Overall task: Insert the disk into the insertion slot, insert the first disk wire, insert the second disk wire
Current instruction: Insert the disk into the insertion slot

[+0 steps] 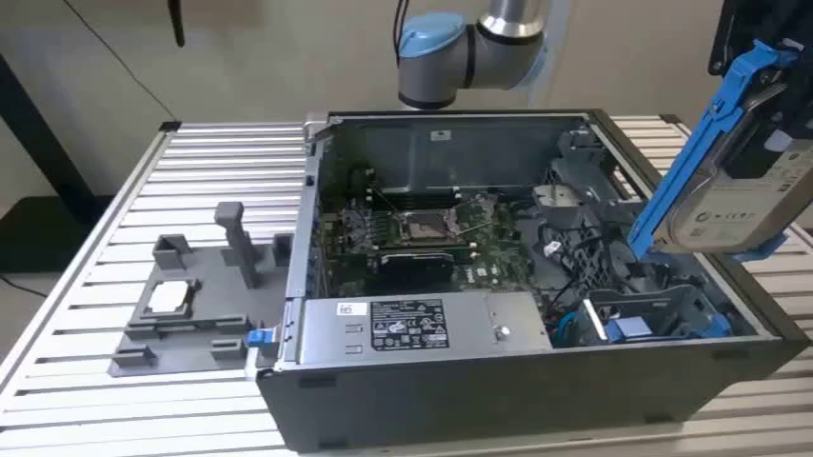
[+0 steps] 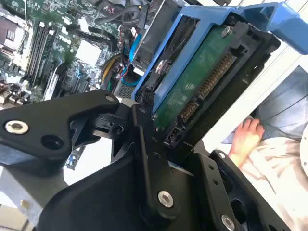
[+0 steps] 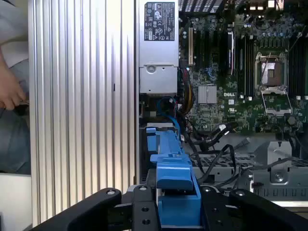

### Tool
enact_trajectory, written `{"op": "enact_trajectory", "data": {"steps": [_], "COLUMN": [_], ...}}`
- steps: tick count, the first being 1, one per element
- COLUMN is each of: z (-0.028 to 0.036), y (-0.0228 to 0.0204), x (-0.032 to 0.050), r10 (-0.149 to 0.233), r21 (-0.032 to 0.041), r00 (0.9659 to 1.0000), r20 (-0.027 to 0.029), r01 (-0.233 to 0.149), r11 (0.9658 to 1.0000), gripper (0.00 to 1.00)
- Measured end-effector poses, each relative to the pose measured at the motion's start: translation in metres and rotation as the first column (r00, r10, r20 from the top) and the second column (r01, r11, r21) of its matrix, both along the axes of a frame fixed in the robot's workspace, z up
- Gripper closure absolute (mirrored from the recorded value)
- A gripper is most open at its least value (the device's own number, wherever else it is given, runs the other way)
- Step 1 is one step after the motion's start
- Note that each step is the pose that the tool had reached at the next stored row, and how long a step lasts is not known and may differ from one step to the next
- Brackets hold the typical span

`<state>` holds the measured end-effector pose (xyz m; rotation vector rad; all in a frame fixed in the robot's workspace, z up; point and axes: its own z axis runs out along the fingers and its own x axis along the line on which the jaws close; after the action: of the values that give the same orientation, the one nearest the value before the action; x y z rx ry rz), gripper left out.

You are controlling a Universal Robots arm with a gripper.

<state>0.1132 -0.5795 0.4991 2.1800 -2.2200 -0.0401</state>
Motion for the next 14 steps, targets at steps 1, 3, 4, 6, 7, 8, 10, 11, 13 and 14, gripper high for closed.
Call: {"op": "enact_trajectory", "data": {"steps": [1,3,4,6,7,8,10,11,13,14], "z": [0.0,-0.0001,-0.0002,-0.0006,-0.0008,-0.0011,-0.0016,-0.0019,-0.0024,-0.0028], "y": [0.0,0.0,0.0,0.0,0.0,0.0,0.0,0.0,0.0,0.0], "x": [0.0,0.0,0.0,0.0,0.0,0.0,0.0,0.0,0.0,0.0], "r10": [0.0,0.0,0.0,0.0,0.0,0.0,0.0,0.0,0.0,0.0], "r21": [-0.0001,-0.0003,-0.0002,-0.0002,-0.0003,-0.0003,-0.0004,-0.0004,-0.0004,-0.0005], "r00": [1.0,1.0,1.0,1.0,1.0,1.0,1.0,1.0,1.0,1.0], "r20": [0.0,0.0,0.0,0.0,0.0,0.0,0.0,0.0,0.0,0.0], "r01": [0.0,0.0,0.0,0.0,0.0,0.0,0.0,0.0,0.0,0.0], "r11": [1.0,1.0,1.0,1.0,1.0,1.0,1.0,1.0,1.0,1.0], "gripper": [0.67,0.67,0.67,0.67,0.67,0.67,0.67,0.67,0.67,0.67]}}
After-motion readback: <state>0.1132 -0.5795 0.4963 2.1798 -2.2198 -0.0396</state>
